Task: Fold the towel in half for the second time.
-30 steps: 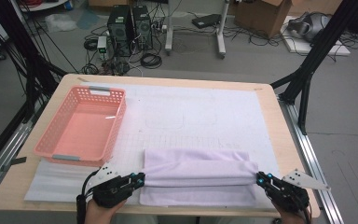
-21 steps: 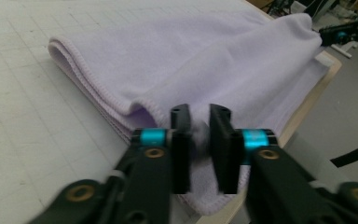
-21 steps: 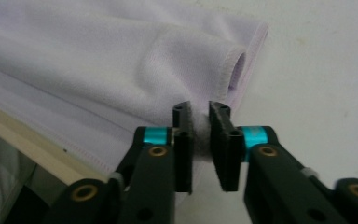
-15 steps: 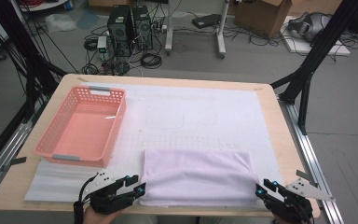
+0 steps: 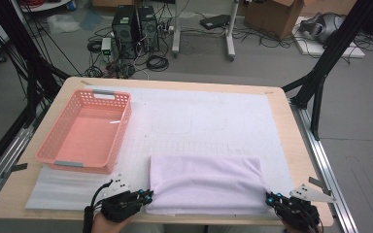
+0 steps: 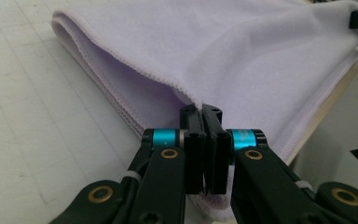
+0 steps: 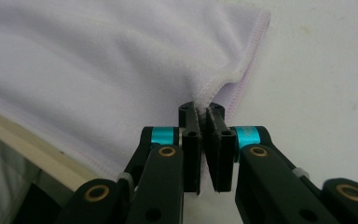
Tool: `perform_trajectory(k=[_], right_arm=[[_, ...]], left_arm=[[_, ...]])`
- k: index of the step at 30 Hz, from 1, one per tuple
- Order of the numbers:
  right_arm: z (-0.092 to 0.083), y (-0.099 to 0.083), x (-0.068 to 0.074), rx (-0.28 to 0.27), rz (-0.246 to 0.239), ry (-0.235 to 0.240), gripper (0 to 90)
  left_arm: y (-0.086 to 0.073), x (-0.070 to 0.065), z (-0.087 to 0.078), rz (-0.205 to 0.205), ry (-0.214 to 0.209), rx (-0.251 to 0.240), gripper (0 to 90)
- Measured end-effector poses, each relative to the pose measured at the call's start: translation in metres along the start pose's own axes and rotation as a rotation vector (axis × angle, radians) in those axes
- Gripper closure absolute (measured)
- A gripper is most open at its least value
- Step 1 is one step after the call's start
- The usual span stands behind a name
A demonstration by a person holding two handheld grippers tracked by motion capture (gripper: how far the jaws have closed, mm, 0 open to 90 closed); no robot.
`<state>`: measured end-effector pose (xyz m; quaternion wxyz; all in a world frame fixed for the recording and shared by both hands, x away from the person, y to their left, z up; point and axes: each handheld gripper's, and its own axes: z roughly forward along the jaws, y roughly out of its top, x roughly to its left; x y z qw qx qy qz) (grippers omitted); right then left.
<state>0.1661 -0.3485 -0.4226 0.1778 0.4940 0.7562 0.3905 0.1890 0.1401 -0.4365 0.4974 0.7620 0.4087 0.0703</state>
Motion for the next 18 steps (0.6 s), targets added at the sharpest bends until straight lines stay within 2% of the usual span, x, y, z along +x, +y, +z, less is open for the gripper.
perform_trajectory(k=[6,8,10,12,13,14,15,16,18], right_arm=[[-0.014,0.0,0.002,-0.01,0.016,0.031,85.1],[-0.016,-0.003,0.003,-0.001,0.024,0.032,85.0],[-0.017,-0.005,0.002,0.013,0.029,0.035,81.9],[-0.014,-0.008,-0.001,0.054,0.056,0.032,72.6],[-0.013,-0.009,-0.002,0.056,0.063,0.028,67.1],[-0.014,-0.01,-0.004,0.042,0.084,0.023,60.6],[-0.015,-0.01,-0.006,0.017,0.112,0.011,58.0],[-0.017,-0.008,-0.008,-0.004,0.126,0.01,57.9],[-0.019,-0.005,-0.011,-0.041,0.122,-0.008,56.6]], left_arm=[[-0.001,0.008,-0.017,-0.061,-0.047,-0.038,87.5],[-0.003,0.01,-0.018,-0.074,-0.054,-0.03,87.4],[-0.005,0.011,-0.014,-0.069,-0.067,0.0,86.2],[-0.006,0.011,-0.012,-0.07,-0.047,-0.007,76.4],[-0.005,0.011,-0.013,-0.067,-0.035,-0.02,67.9],[-0.003,0.012,-0.013,-0.061,-0.016,-0.04,59.4],[-0.001,0.012,-0.014,-0.051,-0.008,-0.057,54.9],[0.001,0.013,-0.013,-0.039,-0.003,-0.066,53.7],[0.007,0.015,-0.01,-0.029,0.008,-0.086,50.9]])
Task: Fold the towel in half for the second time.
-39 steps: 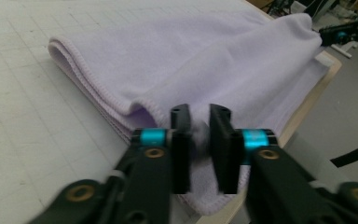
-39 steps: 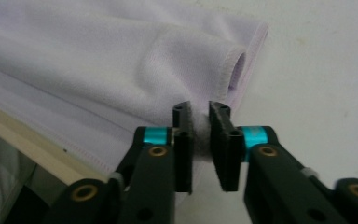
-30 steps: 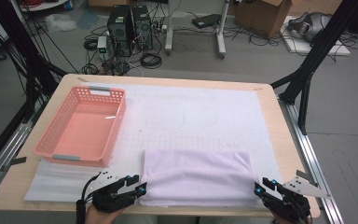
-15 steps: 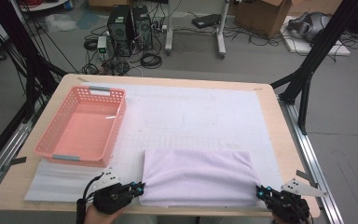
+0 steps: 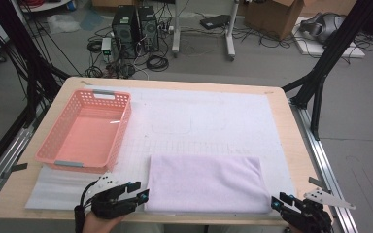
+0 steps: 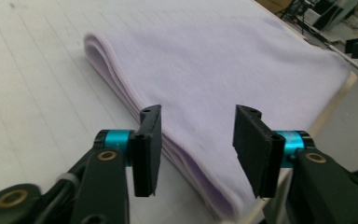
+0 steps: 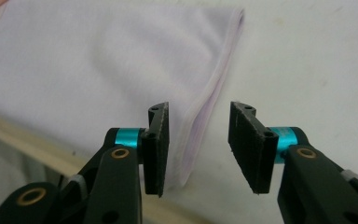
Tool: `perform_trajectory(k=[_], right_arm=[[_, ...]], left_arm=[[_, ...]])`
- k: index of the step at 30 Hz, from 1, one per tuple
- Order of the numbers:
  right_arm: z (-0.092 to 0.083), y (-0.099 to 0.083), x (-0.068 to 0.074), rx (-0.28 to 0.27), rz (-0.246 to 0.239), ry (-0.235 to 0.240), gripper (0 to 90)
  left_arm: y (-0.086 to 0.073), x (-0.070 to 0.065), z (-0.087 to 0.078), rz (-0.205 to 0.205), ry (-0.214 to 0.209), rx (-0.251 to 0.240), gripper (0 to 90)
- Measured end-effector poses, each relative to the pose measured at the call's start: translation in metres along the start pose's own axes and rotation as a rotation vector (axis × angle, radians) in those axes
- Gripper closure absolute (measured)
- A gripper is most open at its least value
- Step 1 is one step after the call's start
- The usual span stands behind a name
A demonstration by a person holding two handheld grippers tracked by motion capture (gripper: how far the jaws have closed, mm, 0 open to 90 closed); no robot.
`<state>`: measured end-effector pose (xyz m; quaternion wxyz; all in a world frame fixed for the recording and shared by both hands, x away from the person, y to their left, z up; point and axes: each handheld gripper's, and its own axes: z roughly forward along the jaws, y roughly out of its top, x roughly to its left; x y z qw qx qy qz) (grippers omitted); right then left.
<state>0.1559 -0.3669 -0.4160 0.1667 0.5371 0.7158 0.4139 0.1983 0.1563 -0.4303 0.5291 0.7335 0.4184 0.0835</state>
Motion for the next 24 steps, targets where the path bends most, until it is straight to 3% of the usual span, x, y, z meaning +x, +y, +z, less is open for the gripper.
perform_trajectory(k=[4,9,11,15,19,24], right_arm=[[0.007,0.008,0.0,-0.019,-0.031,-0.012,59.9],[0.024,0.022,0.0,-0.051,-0.106,-0.038,59.2],[0.034,0.029,-0.002,-0.047,-0.129,-0.025,63.1],[0.06,0.043,0.0,-0.007,-0.212,0.015,70.4],[0.091,0.056,0.001,0.011,-0.249,0.065,71.5],[0.131,0.07,-0.002,0.078,-0.252,0.041,75.2]], left_arm=[[0.009,0.003,0.014,0.026,0.034,-0.012,51.6],[0.024,0.011,0.04,0.047,0.089,0.022,52.1],[0.03,0.016,0.048,0.04,0.1,0.021,53.1],[0.039,0.024,0.058,0.034,0.102,0.02,55.6],[0.044,0.029,0.067,0.032,0.106,0.029,55.6],[0.048,0.037,0.078,0.026,0.118,0.032,54.1]])
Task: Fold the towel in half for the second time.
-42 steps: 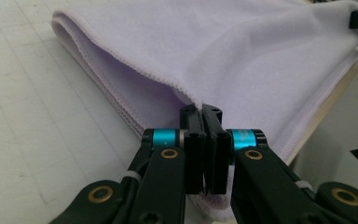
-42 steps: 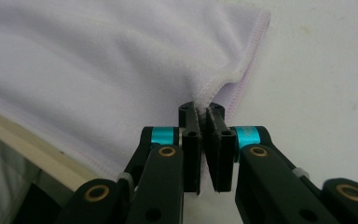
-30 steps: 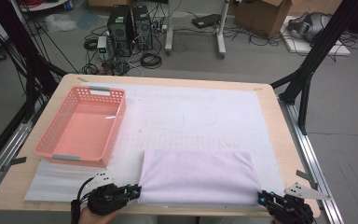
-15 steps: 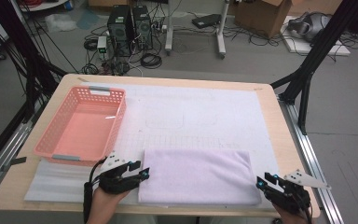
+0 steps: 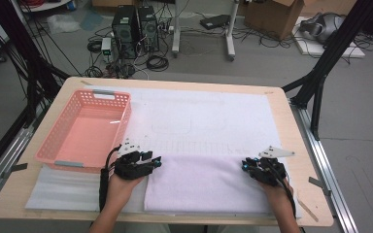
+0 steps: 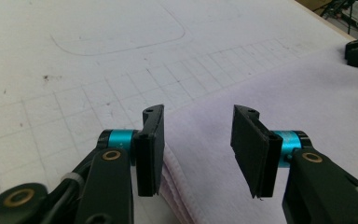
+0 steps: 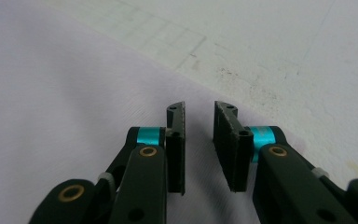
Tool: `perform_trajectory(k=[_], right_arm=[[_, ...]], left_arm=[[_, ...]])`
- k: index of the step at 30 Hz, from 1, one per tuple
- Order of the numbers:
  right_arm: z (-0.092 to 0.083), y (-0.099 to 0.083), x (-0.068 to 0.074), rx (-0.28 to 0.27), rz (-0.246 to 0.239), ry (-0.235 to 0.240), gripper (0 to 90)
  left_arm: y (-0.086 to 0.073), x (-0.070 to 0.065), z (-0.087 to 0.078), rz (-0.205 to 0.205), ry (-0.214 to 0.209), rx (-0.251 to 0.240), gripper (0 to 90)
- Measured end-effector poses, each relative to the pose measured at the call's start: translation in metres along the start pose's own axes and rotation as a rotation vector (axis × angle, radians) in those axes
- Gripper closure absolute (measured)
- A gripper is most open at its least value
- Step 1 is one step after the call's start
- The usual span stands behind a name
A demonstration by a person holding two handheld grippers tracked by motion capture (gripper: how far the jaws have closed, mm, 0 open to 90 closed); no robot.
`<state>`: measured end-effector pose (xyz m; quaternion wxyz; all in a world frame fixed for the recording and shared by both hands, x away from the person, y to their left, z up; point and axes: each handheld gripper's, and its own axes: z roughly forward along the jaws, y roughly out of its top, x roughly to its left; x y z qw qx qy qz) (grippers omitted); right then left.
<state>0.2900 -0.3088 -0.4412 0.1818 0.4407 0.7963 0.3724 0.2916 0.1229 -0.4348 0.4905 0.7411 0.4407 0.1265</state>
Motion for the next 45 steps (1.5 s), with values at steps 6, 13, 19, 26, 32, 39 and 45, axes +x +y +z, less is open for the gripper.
perform_trajectory(k=[6,13,19,26,32,39,45], right_arm=[[-0.001,-0.002,-0.016,0.01,-0.009,-0.101,78.7],[-0.012,-0.002,-0.031,-0.054,0.103,-0.081,48.9],[-0.004,-0.01,-0.041,-0.004,0.106,0.007,59.3],[-0.007,-0.012,-0.043,-0.045,0.123,0.04,82.3],[-0.004,-0.002,-0.05,-0.099,0.124,-0.059,82.5],[0.009,0.015,-0.065,-0.108,0.16,-0.121,82.4],[0.021,0.025,-0.07,-0.104,0.167,-0.14,82.2]], left_arm=[[-0.001,0.006,0.007,0.01,0.043,0.02,48.8],[-0.003,0.009,0.012,-0.002,0.071,0.047,45.4],[-0.007,0.011,0.018,-0.004,0.062,0.092,47.0],[-0.001,0.008,0.018,-0.017,0.072,0.059,80.2],[0.018,0.01,0.033,-0.019,0.111,0.017,80.2],[0.041,0.02,0.058,-0.023,0.137,0.002,80.2],[0.041,0.031,0.069,-0.046,0.156,0.012,79.3]])
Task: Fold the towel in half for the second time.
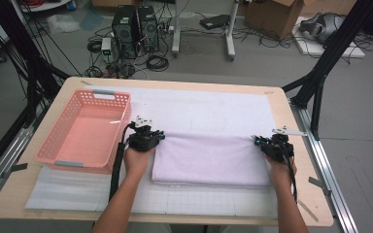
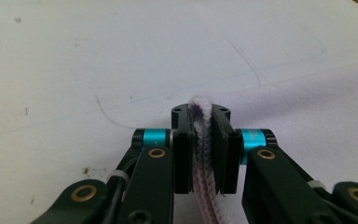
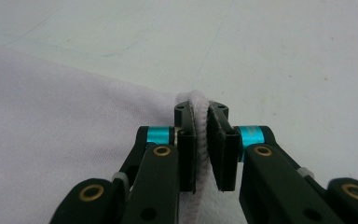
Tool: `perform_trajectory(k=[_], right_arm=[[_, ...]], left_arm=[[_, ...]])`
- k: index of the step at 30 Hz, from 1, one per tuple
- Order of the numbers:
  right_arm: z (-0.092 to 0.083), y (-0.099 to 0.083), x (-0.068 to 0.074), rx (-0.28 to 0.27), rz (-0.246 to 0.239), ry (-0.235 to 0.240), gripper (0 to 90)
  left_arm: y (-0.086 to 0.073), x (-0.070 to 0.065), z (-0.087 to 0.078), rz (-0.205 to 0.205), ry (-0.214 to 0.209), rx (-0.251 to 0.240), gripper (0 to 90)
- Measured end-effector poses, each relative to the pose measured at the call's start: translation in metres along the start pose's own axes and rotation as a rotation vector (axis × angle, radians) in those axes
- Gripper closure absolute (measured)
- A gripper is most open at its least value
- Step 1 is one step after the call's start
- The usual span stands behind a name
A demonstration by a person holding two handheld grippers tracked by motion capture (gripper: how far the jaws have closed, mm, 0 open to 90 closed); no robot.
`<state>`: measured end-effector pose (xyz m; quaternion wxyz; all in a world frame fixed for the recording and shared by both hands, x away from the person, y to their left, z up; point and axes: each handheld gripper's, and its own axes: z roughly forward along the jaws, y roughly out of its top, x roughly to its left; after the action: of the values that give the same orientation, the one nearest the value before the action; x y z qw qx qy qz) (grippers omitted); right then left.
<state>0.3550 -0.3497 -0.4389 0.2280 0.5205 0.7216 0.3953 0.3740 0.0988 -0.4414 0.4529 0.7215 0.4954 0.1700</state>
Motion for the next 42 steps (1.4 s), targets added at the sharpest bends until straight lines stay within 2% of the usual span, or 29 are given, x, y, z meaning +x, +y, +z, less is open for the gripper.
perform_trajectory(k=[2,3,4,7,9,10,14,19,23,25,30,33,35,37,42], right_arm=[[0.004,0.0,0.001,0.008,0.001,-0.013,78.3],[0.005,0.0,0.002,0.01,0.004,-0.02,69.9],[0.005,0.0,0.003,0.016,0.005,-0.031,63.2],[-0.001,0.0,0.004,0.008,-0.002,-0.019,57.9],[-0.009,0.001,0.005,-0.008,-0.004,-0.005,57.9],[-0.013,0.001,0.006,-0.01,0.0,0.009,58.0],[-0.026,-0.004,0.012,-0.001,-0.003,0.073,57.4],[-0.047,-0.018,0.024,0.018,-0.072,0.146,66.2],[-0.063,-0.033,0.032,0.033,-0.072,0.189,68.8],[-0.068,-0.039,0.036,0.061,-0.098,0.187,70.9],[-0.078,-0.052,0.041,0.084,-0.114,0.202,75.1],[-0.078,-0.059,0.041,0.116,-0.133,0.196,76.5],[-0.08,-0.063,0.041,0.127,-0.129,0.194,76.6],[-0.082,-0.067,0.04,0.126,-0.14,0.185,76.6],[-0.09,-0.073,0.04,0.114,-0.147,0.172,76.7]], left_arm=[[-0.002,0.0,0.001,-0.002,0.0,0.005,70.4],[-0.002,-0.001,-0.001,0.008,0.004,0.003,62.5],[-0.002,-0.001,-0.004,0.014,-0.004,-0.011,58.4],[-0.002,-0.002,-0.015,0.027,-0.025,-0.03,58.2],[-0.004,-0.006,-0.02,0.033,-0.052,-0.025,58.4],[-0.006,-0.009,-0.023,0.04,-0.059,-0.039,58.3],[-0.014,-0.02,-0.032,0.063,-0.096,-0.035,58.5],[-0.028,-0.027,-0.05,0.063,-0.146,-0.043,65.7],[-0.044,-0.029,-0.062,0.072,-0.18,-0.013,68.0],[-0.05,-0.031,-0.067,0.088,-0.192,0.005,68.0],[-0.066,-0.038,-0.075,0.093,-0.246,0.054,67.7],[-0.07,-0.042,-0.078,0.11,-0.236,0.067,68.7],[-0.071,-0.043,-0.082,0.116,-0.229,0.076,69.8],[-0.074,-0.043,-0.085,0.125,-0.222,0.088,71.6],[-0.08,-0.044,-0.09,0.157,-0.204,0.073,76.7]])
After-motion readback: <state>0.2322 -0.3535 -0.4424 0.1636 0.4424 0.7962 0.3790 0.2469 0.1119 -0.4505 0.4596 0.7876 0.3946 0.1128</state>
